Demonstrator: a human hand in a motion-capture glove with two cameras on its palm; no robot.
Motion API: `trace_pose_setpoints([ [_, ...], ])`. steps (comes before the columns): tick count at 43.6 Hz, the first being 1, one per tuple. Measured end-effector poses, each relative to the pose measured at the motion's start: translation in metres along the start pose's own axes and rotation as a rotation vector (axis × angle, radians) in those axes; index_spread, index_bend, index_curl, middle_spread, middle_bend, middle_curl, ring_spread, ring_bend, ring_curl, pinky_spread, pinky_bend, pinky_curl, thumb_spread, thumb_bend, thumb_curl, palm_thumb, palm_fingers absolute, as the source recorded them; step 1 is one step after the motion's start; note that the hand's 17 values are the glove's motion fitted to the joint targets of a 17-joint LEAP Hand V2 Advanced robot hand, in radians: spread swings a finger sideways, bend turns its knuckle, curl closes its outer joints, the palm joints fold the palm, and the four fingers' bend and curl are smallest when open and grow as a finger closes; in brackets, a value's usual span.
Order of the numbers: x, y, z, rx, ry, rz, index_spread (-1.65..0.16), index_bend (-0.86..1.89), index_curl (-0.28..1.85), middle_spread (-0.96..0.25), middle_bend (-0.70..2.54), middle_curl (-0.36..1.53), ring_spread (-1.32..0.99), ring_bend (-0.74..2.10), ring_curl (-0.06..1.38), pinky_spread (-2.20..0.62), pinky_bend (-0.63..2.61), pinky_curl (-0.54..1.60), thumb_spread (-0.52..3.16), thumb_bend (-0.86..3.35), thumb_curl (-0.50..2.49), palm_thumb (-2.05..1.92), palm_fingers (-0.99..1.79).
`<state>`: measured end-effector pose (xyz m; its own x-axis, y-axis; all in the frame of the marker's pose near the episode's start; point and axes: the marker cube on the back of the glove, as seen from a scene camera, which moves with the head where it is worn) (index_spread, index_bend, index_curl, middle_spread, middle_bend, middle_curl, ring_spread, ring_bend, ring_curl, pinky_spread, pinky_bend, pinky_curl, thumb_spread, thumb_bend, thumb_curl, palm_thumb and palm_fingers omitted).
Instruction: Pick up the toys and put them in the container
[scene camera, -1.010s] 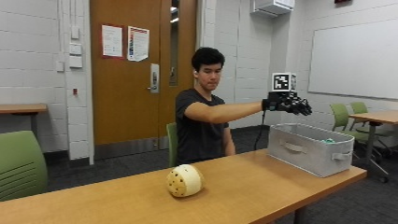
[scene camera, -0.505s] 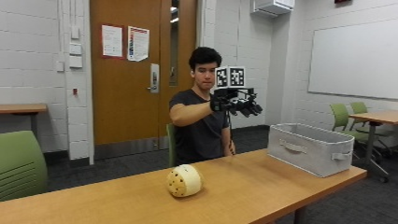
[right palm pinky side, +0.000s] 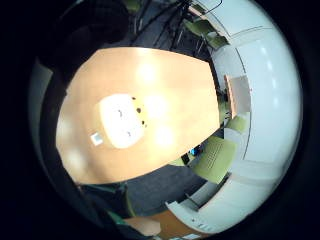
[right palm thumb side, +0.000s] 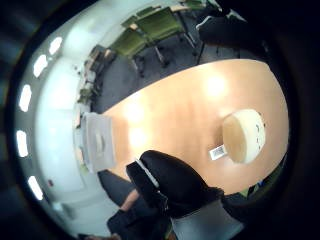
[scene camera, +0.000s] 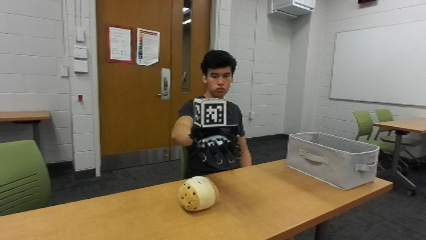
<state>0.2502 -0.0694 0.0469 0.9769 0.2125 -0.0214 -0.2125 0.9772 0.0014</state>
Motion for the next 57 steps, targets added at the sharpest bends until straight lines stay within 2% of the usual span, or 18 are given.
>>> trace_pose_setpoints([
  [11,0.035,-0.006,0.069,-0.117,0.008,0.034,-0.43,0.23,0.49,-0.27,0.29,0.46,-0.29,0.55,0.27,-0.03,0.77,0.29,0.96,-0.09,0.19,-0.11,0.15],
  [35,0.061,0.003,0.139,-0.222,0.003,0.028,-0.43,0.19,0.48,-0.24,0.21,0.44,-0.23,0.35,0.22,-0.01,0.87,0.33,1.0,-0.04,0.2,-0.03,0.17],
  [39,0.063,0.004,0.141,-0.219,0.006,0.028,-0.44,0.16,0.46,-0.24,0.21,0.44,-0.27,0.49,0.25,-0.06,0.87,0.32,1.05,0.0,0.22,0.03,0.34],
  [40,0.062,0.005,0.141,-0.215,0.007,0.028,-0.44,0.16,0.46,-0.24,0.19,0.43,-0.26,0.46,0.23,-0.06,0.87,0.33,1.04,-0.02,0.22,0.01,0.29],
  [47,0.058,0.007,0.142,-0.165,-0.014,0.016,-0.45,0.16,0.45,-0.3,0.33,0.47,-0.38,0.71,0.31,-0.19,0.78,0.3,1.17,0.07,0.27,0.19,0.65],
  [48,0.057,0.006,0.142,-0.16,-0.015,0.012,-0.45,0.16,0.45,-0.3,0.33,0.47,-0.39,0.71,0.31,-0.2,0.76,0.29,1.18,0.07,0.28,0.19,0.63],
  [49,0.057,0.005,0.141,-0.155,-0.014,0.007,-0.44,0.13,0.44,-0.32,0.38,0.5,-0.41,0.82,0.35,-0.25,0.78,0.31,1.2,0.11,0.3,0.27,0.79],
  [51,0.055,0.004,0.141,-0.144,-0.005,-0.002,-0.44,0.1,0.41,-0.34,0.4,0.5,-0.43,0.86,0.36,-0.28,0.78,0.3,1.21,0.13,0.32,0.31,0.83],
  [57,0.048,0.002,0.144,-0.152,0.054,-0.036,-0.43,0.14,0.41,-0.4,0.51,0.56,-0.46,0.99,0.43,-0.37,0.82,0.33,1.06,0.21,0.44,0.54,1.02],
])
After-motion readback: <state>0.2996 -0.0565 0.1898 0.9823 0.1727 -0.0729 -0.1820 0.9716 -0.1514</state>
